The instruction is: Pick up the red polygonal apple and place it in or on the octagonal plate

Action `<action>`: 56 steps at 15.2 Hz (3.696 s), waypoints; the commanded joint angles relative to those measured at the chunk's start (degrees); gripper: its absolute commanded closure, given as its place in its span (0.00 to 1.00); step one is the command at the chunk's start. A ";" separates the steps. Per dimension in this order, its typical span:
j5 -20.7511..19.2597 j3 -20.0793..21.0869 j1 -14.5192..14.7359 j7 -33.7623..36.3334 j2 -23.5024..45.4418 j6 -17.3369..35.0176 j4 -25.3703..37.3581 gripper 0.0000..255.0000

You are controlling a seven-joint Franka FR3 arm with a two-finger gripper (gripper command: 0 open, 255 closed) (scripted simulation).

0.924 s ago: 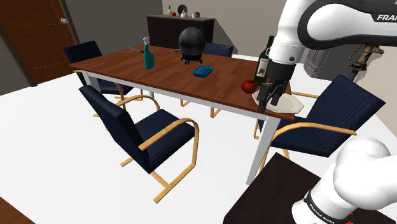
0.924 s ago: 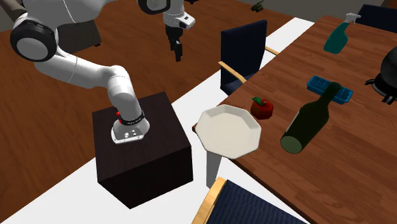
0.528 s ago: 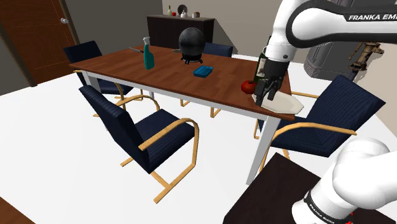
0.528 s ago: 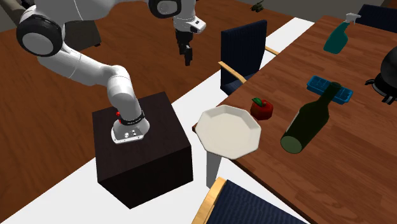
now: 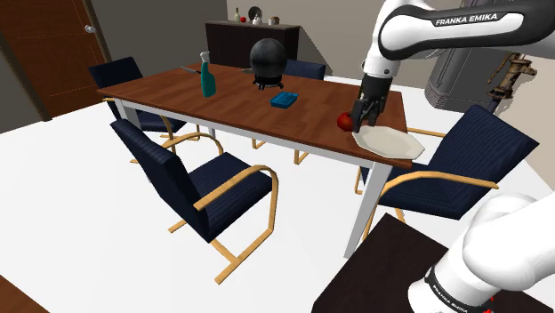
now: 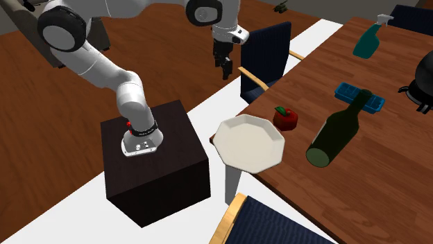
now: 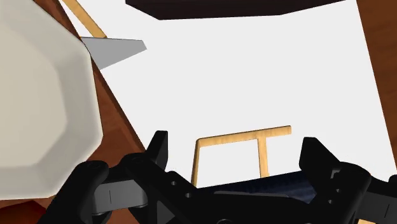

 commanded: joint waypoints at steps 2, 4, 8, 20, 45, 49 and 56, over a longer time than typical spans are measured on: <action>-0.58 -2.45 -0.66 -3.12 5.75 1.85 4.04 0.00; -0.60 -3.95 -1.06 -5.12 9.45 2.52 7.16 0.00; 0.11 -6.72 -1.96 -9.22 17.16 3.28 14.22 0.00; 7.56 -11.99 -8.20 -21.12 43.73 -0.63 44.05 0.00; 9.71 -11.97 -10.33 -23.22 50.29 2.73 47.07 1.00; 9.66 -12.00 -10.37 -23.18 50.21 1.99 47.74 1.00; 9.73 -12.11 -10.96 -22.98 50.65 -3.63 53.82 1.00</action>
